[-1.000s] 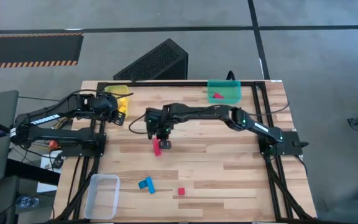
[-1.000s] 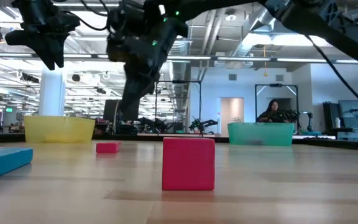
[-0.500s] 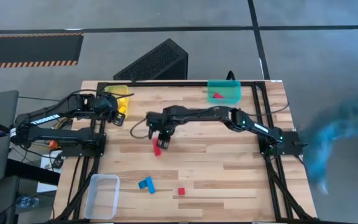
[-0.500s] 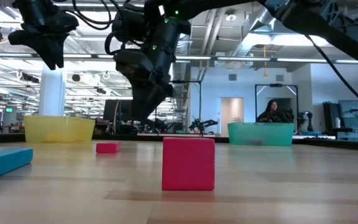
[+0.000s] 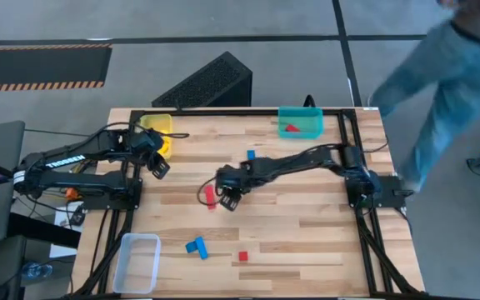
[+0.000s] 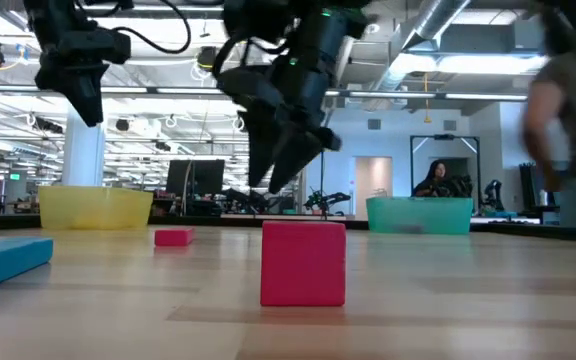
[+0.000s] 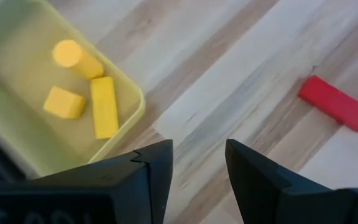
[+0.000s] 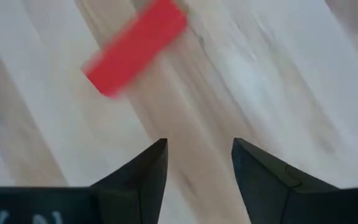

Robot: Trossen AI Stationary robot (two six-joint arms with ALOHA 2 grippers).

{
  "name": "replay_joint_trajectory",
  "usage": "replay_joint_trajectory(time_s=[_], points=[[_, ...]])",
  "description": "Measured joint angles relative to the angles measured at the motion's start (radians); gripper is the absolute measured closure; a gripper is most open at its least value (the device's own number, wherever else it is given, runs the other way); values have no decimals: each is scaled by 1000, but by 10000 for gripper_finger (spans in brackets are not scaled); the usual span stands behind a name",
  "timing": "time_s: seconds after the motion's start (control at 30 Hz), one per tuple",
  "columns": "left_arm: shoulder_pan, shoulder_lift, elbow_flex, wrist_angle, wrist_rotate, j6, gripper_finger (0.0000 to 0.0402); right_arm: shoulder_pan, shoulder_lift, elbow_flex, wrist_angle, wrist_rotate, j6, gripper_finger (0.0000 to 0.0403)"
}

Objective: Sort & place blocks by color
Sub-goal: Put the top red block into the blue bin

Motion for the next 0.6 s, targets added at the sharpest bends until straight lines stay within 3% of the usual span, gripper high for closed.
replay_joint_trajectory(time_s=[0.1,0.2,0.37,0.6], points=[[0,0,-45,74,21,51,267,19,-68,-165,323,32,110,202],[0,0,-72,134,44,104,267,37,-53,-190,458,34,122,197],[0,-1,-86,173,51,157,267,52,49,-73,353,78,150,185],[0,0,-86,168,50,178,267,48,234,209,196,114,160,165]])
